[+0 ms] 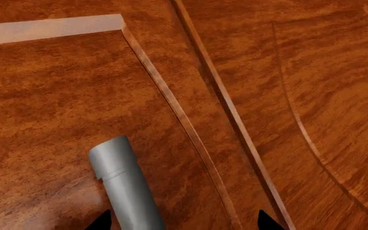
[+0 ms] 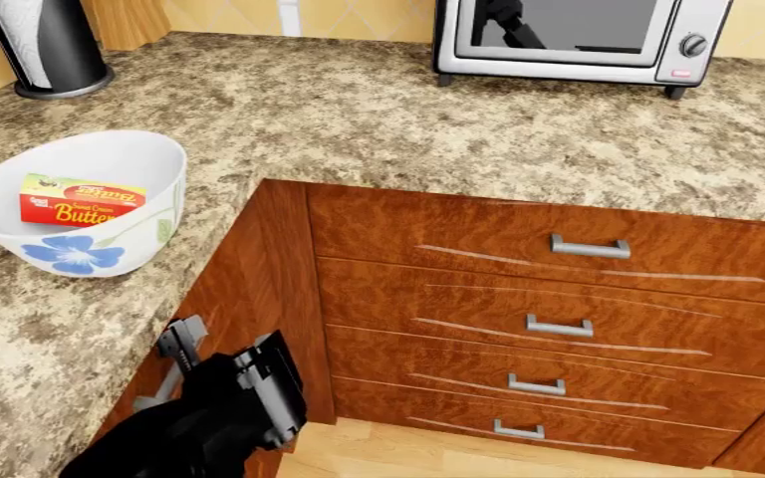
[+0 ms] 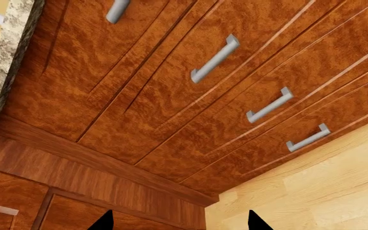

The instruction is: Place the bar in the bowl and close the drawer.

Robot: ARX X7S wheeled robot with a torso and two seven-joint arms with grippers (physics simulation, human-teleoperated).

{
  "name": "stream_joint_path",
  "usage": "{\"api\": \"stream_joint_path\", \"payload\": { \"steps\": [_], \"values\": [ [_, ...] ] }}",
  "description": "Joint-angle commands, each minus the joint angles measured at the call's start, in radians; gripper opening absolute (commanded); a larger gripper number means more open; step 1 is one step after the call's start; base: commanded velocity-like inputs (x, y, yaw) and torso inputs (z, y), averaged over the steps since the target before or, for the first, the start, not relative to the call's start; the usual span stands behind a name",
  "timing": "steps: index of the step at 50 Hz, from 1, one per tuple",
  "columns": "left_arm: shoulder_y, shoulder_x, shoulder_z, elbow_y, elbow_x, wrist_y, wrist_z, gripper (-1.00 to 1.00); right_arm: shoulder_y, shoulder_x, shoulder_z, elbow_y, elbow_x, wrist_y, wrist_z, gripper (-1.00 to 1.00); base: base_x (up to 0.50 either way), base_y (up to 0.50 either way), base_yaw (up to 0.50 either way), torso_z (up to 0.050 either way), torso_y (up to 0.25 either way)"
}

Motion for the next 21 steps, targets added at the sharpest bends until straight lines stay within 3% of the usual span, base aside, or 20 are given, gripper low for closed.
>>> {"api": "stream_joint_path", "payload": {
  "steps": [1,21],
  "values": [
    [0.001,0.000,0.013,-0.071,0.014,-0.003,0.001,1.00,-0.009,0.014,0.006,-0.032,-0.004,-0.011,0.016,1.00,0.00,-0.02,0.01,0.000,0.000],
    [-0.002,0.000,-0.002,-0.085,0.030,-0.002,0.011,1.00,0.015,-0.023,0.001,0.052,-0.010,0.022,-0.014,1.00,0.01,0.00,0.00,0.000,0.000]
  ]
}}
